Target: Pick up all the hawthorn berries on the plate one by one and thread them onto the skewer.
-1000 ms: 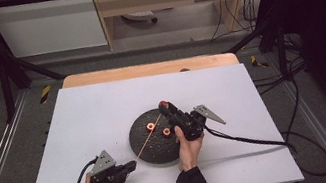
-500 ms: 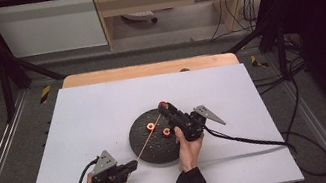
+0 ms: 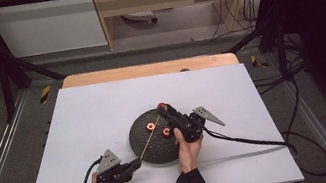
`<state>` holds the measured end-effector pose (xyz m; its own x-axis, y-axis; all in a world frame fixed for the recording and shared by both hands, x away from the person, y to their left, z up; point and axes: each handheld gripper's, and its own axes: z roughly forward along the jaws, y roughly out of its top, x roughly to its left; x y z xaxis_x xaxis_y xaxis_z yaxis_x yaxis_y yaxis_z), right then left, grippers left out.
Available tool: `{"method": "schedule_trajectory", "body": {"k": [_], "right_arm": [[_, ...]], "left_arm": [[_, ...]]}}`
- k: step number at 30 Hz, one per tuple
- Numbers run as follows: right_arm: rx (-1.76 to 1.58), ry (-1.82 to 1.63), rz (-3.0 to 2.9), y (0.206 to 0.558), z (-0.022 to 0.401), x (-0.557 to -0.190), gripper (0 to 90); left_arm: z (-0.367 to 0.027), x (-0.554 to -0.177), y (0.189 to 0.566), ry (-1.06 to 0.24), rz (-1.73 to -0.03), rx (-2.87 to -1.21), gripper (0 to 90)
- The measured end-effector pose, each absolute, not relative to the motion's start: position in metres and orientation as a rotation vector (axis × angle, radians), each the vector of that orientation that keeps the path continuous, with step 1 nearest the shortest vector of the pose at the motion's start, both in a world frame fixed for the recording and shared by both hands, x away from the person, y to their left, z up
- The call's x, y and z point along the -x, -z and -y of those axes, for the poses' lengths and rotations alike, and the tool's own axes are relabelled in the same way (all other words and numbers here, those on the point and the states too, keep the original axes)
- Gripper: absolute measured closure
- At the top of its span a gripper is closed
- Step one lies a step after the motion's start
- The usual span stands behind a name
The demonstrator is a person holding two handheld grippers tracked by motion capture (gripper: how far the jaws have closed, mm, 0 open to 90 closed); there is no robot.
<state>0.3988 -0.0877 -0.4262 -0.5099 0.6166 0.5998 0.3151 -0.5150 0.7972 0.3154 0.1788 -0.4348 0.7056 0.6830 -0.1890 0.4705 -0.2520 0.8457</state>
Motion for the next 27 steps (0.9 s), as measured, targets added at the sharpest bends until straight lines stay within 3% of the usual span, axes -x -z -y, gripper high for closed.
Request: {"method": "schedule_trajectory", "body": {"k": [27], "right_arm": [[-1.403, -2.147, -1.446, 0.427, 0.088, -0.388, 61.2]], "left_arm": [[-0.144, -0.344, 0.409, -0.287, -0.909, -1.867, 88.4]]}}
